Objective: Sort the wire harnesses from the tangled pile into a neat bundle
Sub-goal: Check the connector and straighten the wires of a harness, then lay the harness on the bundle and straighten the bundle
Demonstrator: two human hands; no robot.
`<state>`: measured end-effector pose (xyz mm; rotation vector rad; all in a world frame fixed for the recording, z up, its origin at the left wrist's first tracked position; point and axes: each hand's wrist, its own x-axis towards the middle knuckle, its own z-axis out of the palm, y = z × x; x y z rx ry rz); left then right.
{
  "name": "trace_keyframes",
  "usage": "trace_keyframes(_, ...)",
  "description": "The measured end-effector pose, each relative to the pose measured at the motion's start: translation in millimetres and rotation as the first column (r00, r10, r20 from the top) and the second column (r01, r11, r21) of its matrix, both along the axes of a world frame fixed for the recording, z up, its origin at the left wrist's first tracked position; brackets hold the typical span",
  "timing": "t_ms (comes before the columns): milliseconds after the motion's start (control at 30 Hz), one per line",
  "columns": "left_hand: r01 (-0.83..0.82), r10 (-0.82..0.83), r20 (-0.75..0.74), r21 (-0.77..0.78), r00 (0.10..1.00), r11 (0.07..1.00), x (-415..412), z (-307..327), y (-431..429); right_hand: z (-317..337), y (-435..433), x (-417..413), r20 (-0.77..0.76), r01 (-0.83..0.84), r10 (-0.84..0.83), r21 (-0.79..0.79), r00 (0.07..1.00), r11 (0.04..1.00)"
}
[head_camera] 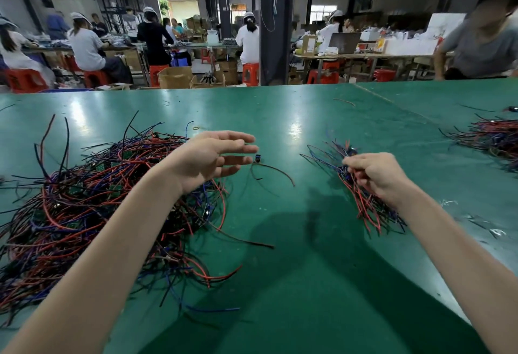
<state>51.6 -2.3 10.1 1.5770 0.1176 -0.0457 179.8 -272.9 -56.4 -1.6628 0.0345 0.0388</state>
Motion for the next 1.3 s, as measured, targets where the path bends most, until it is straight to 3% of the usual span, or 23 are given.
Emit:
trace_keyframes(100, -0.068, 0.044, 0.077, 0.338, 0.996, 0.939, 2, -3, 15, -14, -16, 12, -0.017, 0.111, -0.117, -0.195, 0.993, 0.974)
trace_keyframes(167, -0.123, 0.016, 0.176, 0.620, 0.984, 0.775, 7, -8, 21, -16, -19, 15, 0.043, 0.159, -0.154, -0.318, 0.987, 0.935)
trace_keyframes(233, -0.003, -0.134, 0.094, 0.829, 0.987, 0.559, 7, -12, 21, -14, -18, 11, 0.178, 0.247, -0.183, -0.466, 0.967, 0.850)
trace_keyframes(333, 0.303, -0.199, -0.254, 0.912, 0.946, 0.278, 7, -21, 19, -9, -15, 2, 0.318, 0.339, -0.173, -0.599, 0.932, 0.725)
trace_keyframes(400, 0.344, -0.120, -0.328, 0.926, 0.937, 0.158, 7, -27, 20, -6, -14, -3, 0.369, 0.383, -0.167, -0.649, 0.914, 0.658)
trace_keyframes(500, 0.353, -0.038, -0.351, 0.934, 0.935, 0.051, 6, -30, 24, -1, -3, -12, 0.535, 0.486, -0.106, -0.644, 0.838, 0.590)
trace_keyframes(667, 0.398, -0.018, -0.399, 0.916, 0.917, -0.043, 4, -29, 24, -3, 34, -44, 0.706, 0.508, 0.141, -0.620, 0.694, 0.598)
trace_keyframes(800, 0.417, 0.004, -0.418, 0.906, 0.908, -0.076, 4, -30, 24, -19, 50, -54, 0.554, 0.392, 0.334, -0.807, 0.762, 0.442)
trace_keyframes(967, 0.420, 0.009, -0.421, 0.904, 0.907, -0.080, 3, -31, 23, -29, 42, -46, 0.431, 0.319, 0.301, -0.879, 0.851, 0.355)
trace_keyframes(1200, 0.425, 0.027, -0.424, 0.902, 0.905, -0.076, 1, -37, 23, -35, 51, -53, 0.466, 0.327, 0.333, -0.858, 0.820, 0.396)
trace_keyframes(1300, 0.389, -0.057, -0.389, 0.921, 0.919, -0.009, 2, -34, 24, -39, 61, -61, 0.488, 0.308, 0.372, -0.839, 0.790, 0.448)
